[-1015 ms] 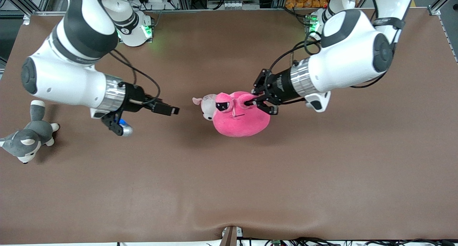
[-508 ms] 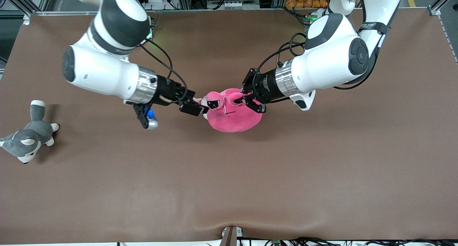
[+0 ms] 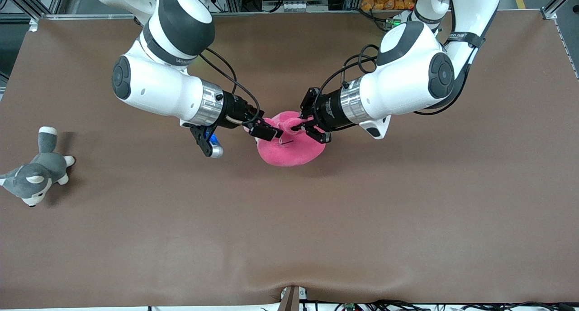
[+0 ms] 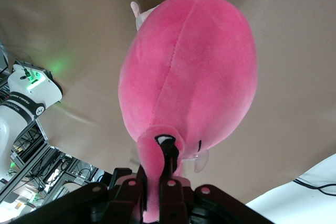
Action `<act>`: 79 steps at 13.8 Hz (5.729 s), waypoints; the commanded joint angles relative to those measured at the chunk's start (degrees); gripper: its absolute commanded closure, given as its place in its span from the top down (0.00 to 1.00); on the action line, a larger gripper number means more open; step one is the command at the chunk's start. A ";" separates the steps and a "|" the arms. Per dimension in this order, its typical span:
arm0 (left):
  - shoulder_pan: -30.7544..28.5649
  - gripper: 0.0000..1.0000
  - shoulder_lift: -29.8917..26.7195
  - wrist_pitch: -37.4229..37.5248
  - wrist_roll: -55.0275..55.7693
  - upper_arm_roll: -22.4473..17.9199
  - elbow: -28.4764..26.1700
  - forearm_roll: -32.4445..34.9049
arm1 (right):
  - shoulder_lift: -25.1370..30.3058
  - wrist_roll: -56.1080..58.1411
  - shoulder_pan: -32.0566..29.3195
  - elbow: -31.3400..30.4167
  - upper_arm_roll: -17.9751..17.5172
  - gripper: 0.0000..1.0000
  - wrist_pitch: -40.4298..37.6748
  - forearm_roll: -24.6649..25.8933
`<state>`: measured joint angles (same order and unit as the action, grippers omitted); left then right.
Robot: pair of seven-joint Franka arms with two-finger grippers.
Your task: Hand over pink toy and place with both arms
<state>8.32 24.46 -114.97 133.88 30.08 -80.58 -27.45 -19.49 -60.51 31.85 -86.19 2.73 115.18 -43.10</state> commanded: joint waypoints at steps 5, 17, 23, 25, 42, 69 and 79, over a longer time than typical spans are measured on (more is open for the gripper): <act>-0.14 0.00 0.06 -0.35 1.73 -0.11 1.04 0.20 | -0.64 -1.19 -0.38 0.59 0.53 0.00 -0.75 -0.23; -0.67 0.79 -0.47 0.27 1.38 -0.72 1.39 0.91 | 0.42 -1.02 -6.34 0.67 1.84 0.00 -7.13 2.39; -0.75 1.00 -1.78 2.89 -2.37 -1.17 2.44 10.05 | 1.65 13.89 -27.06 -0.29 2.28 0.00 -26.66 5.83; -2.59 1.00 -2.23 8.58 -11.75 -1.08 2.62 10.05 | 1.56 20.92 -32.53 -4.66 2.28 0.00 -27.29 7.67; -19.48 1.00 -9.70 35.51 -76.73 -1.25 2.62 16.97 | -11.71 43.10 -46.61 -7.24 2.20 1.00 -25.80 7.68; -7.80 1.00 -24.37 36.74 -119.64 -21.45 -4.94 32.46 | 17.73 68.80 -30.62 -6.63 1.40 1.00 -23.49 41.43; -8.49 1.00 -30.53 28.92 -120.87 -22.26 -13.90 30.36 | 20.89 60.33 -30.79 -3.36 0.35 1.00 -33.36 40.21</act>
<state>-0.01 -2.23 -83.57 14.04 8.56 -89.67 4.50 -1.36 0.64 0.78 -86.57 3.05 81.37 -2.85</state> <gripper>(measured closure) 0.000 0.000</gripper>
